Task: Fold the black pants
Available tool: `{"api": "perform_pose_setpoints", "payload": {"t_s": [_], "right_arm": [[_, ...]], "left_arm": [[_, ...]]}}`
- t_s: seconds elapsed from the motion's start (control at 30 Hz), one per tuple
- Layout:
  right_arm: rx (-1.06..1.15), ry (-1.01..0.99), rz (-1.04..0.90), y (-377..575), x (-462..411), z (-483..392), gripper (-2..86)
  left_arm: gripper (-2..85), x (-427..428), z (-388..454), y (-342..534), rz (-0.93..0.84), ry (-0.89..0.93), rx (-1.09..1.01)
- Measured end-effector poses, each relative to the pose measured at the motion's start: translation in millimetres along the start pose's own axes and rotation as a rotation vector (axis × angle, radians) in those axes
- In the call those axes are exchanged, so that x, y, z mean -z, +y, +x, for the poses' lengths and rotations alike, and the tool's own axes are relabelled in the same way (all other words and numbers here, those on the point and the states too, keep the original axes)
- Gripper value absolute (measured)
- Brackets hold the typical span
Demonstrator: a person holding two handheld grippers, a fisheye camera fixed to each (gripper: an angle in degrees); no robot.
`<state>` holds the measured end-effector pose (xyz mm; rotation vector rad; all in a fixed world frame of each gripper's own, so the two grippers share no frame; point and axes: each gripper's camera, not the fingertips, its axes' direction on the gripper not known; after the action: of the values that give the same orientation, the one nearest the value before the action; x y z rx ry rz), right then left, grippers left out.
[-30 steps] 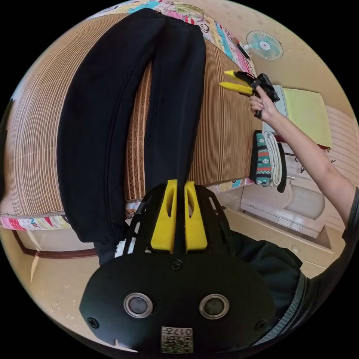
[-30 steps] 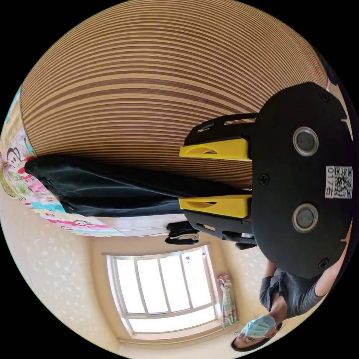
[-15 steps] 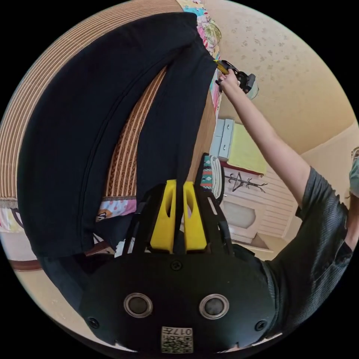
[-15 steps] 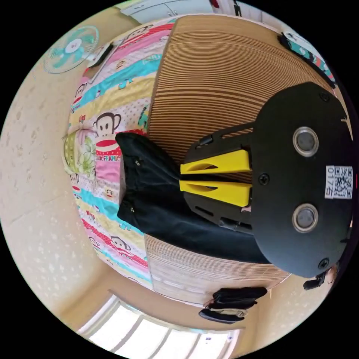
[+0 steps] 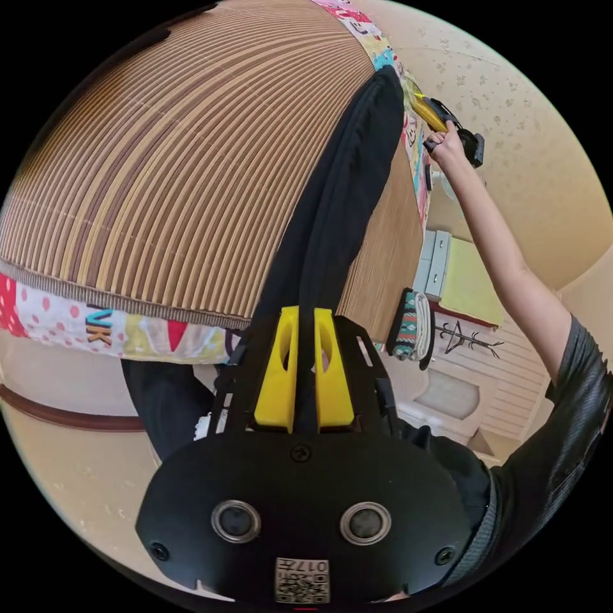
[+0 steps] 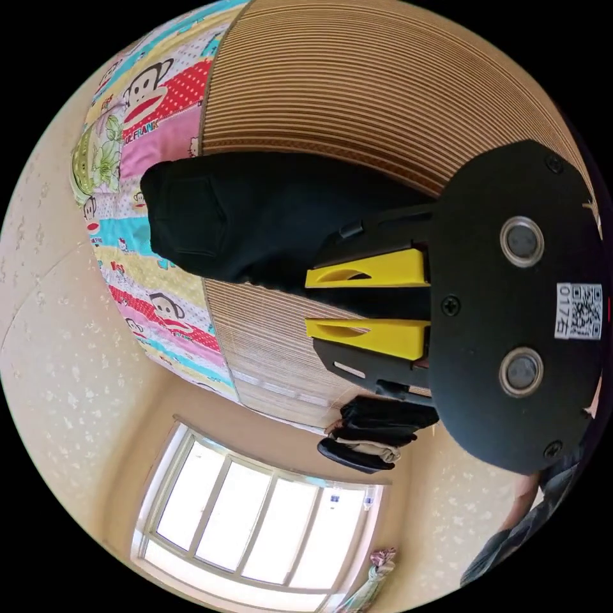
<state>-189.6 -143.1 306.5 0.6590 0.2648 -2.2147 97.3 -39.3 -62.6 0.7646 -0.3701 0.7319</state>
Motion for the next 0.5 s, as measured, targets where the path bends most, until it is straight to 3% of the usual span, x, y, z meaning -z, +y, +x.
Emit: {"api": "perform_pose_setpoints", "payload": {"t_s": [0.1, 0.23, 0.5], "right_arm": [[-0.044, 0.031, -0.13, 100, -11, 7, 9.1], [-0.235, -0.14, -0.249, 244, -32, 3, 9.8], [-0.474, -0.171, -0.27, 355, -71, -36, 9.5]], "left_arm": [[4.9, -1, 7, -4, -0.084, -0.072, -0.082], [4.9, -7, 21, -6, -0.192, -0.175, -0.177], [4.6, -22, 31, -19, -0.365, -0.223, -0.264]]}}
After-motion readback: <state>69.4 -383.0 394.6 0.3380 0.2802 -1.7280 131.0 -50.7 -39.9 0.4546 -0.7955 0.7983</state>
